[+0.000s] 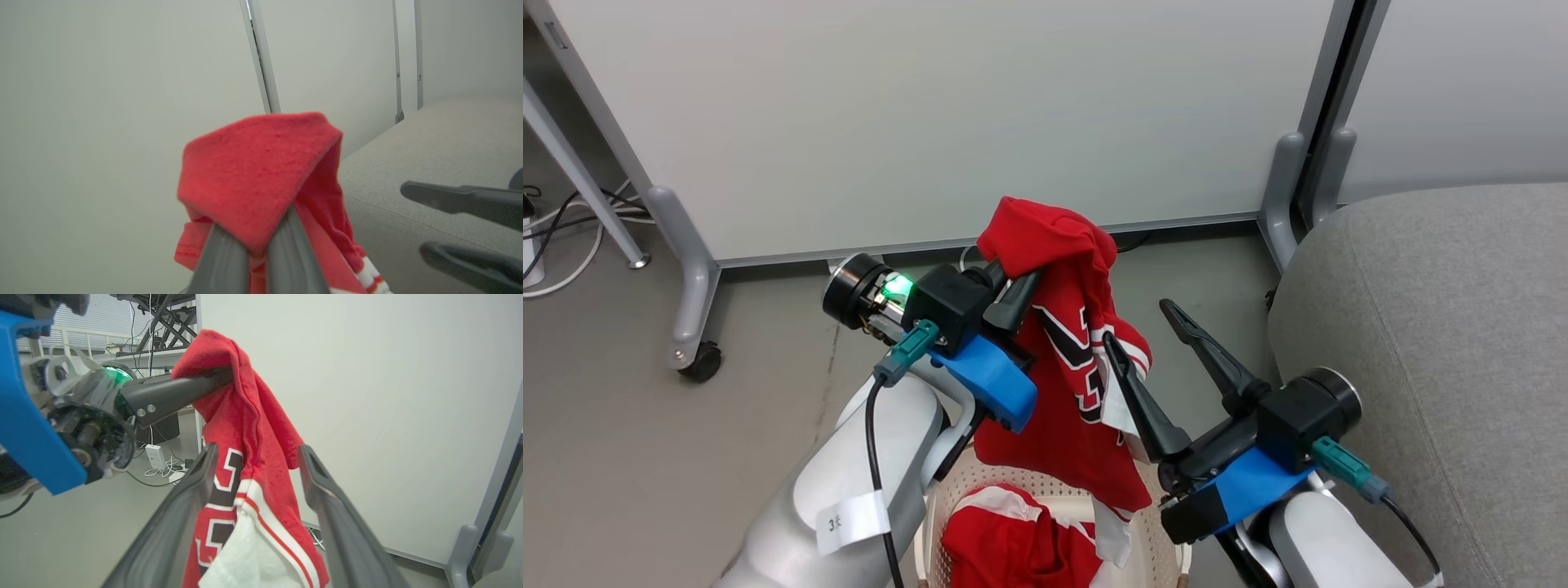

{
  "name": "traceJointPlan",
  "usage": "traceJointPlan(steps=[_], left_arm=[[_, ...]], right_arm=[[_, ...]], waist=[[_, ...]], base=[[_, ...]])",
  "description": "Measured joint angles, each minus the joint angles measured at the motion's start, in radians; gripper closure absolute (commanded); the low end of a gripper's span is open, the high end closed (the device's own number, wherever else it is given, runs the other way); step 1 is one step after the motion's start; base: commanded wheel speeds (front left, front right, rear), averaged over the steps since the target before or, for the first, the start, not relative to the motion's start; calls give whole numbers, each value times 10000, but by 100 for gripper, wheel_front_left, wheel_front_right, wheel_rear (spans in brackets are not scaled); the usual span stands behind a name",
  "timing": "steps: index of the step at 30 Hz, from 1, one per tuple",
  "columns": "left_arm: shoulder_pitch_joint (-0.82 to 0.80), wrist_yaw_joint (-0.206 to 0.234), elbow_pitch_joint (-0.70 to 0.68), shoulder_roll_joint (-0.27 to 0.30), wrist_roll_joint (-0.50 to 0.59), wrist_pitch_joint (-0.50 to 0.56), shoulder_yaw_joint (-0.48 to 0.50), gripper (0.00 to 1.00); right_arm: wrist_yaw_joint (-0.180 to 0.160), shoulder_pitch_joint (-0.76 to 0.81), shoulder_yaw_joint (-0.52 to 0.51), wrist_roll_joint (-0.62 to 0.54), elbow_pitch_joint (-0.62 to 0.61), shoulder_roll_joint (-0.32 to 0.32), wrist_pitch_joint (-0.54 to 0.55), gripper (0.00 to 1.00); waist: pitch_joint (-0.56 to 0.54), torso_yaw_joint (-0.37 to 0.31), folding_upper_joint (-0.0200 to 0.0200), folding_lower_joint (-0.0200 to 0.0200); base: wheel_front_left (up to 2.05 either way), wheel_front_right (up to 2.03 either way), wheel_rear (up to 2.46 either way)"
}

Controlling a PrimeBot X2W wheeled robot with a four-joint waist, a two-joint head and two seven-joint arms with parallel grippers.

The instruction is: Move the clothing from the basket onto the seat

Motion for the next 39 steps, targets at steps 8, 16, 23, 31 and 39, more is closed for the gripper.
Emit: traceJointPlan(steps=[8, 16, 23, 31, 39], left_arm=[[-130, -2, -226, -178, 86, -2, -167, 100], [-287, -15, -468, -393, 130, -2, -456, 100], [-333, -15, -562, -476, 67, -2, -621, 100], [-337, -15, -529, -470, 67, -2, -619, 100], [-337, -17, -527, -468, 69, -2, -617, 100]], right_arm=[[0, -1425, 713, -25, 1317, 23, 0, 0], [0, -2581, 1421, 320, 2755, 54, 2, 0], [0, -2945, 1636, 796, 3308, 54, 0, 100], [0, -2946, 1678, 846, 3321, 56, 0, 100], [0, -2942, 1651, 844, 3304, 56, 0, 100]], waist=[[98, 314, 0, 0], [260, 538, 0, 0], [320, 627, 0, 1], [349, 582, 0, 0], [354, 562, 0, 0]], base=[[0, 0, 0], [0, 0, 0], [0, 0, 0], [0, 0, 0], [0, 0, 0]])
